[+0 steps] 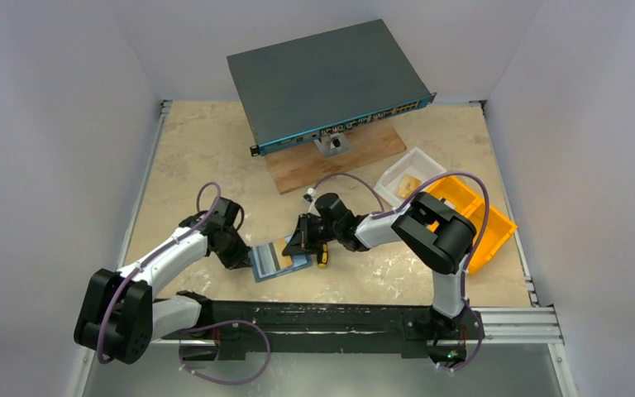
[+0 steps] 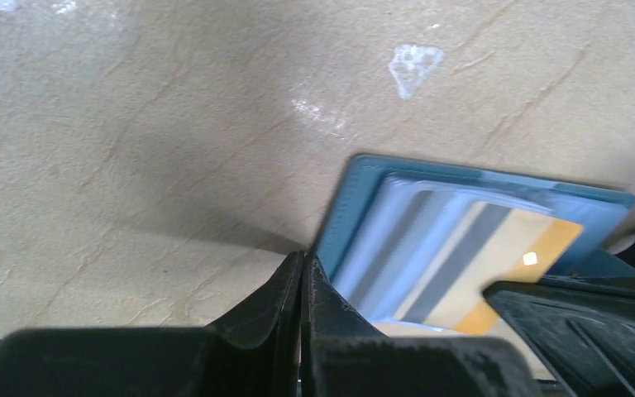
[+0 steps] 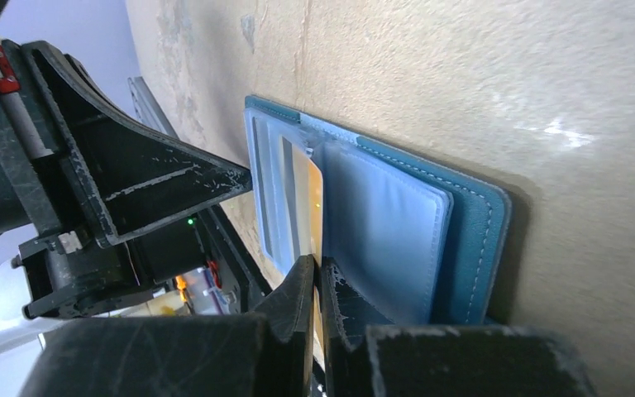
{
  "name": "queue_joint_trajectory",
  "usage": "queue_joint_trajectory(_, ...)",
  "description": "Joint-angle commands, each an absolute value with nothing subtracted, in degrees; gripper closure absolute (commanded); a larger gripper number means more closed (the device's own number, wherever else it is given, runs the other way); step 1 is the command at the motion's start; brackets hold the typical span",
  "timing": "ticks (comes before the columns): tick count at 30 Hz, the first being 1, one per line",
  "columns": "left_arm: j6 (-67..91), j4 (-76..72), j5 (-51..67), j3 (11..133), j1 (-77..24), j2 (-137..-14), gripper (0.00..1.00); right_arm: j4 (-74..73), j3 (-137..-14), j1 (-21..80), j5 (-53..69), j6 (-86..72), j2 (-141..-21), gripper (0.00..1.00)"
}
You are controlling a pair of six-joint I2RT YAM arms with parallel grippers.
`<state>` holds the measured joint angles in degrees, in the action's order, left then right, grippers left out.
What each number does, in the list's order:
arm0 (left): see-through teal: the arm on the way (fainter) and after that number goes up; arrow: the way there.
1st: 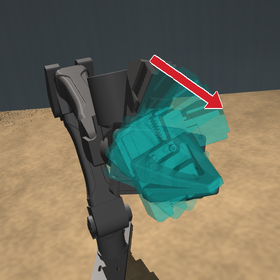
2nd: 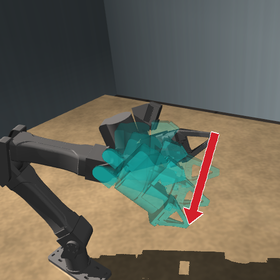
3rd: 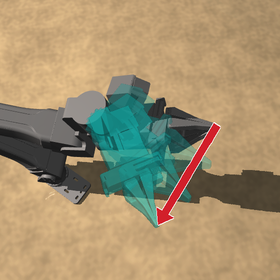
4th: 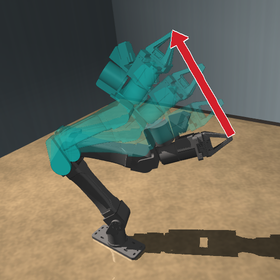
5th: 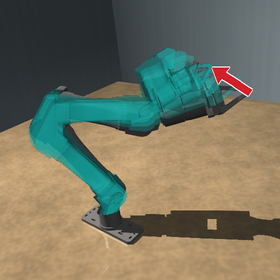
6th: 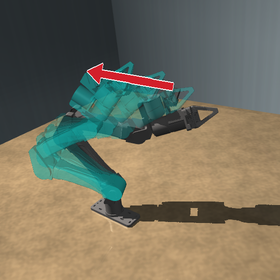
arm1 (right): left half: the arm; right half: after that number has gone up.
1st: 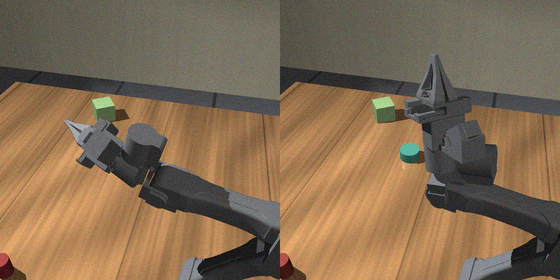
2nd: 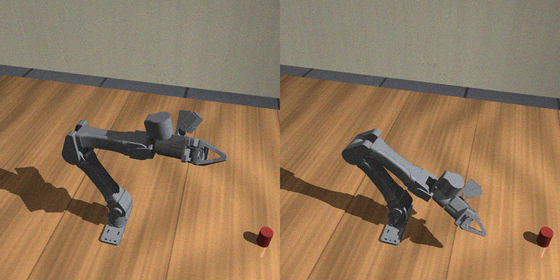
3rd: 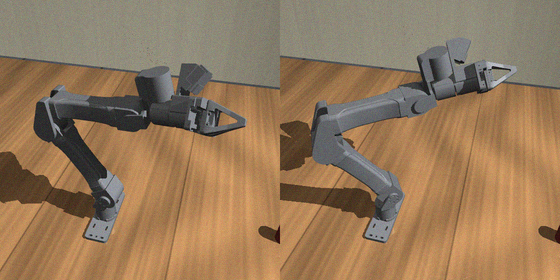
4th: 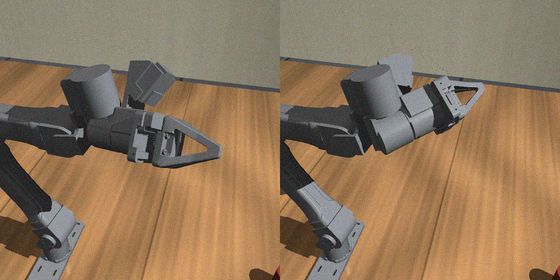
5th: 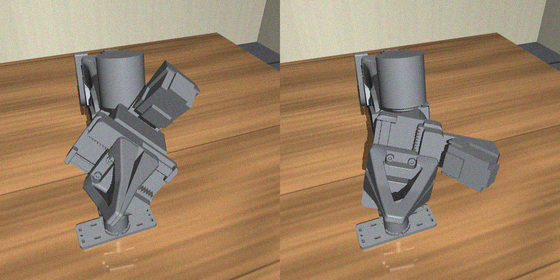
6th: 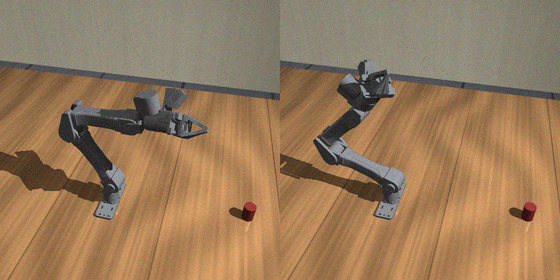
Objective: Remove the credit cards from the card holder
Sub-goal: Remove the credit card from the card holder.
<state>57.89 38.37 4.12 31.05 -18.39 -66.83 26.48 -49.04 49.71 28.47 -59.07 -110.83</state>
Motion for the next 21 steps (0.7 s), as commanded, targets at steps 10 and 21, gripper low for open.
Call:
queue_joint_trajectory(10,55.61,39.33,3.25,31.14,-18.17,-65.72,1.00,20.74,-48.86,47.86,23.82,-54.76,-108.67,1.00)
queue_joint_trajectory(21,51.70,33.00,12.16,35.03,-19.58,-60.65,0.89,21.76,-53.23,51.83,26.03,-56.18,-113.30,1.00)
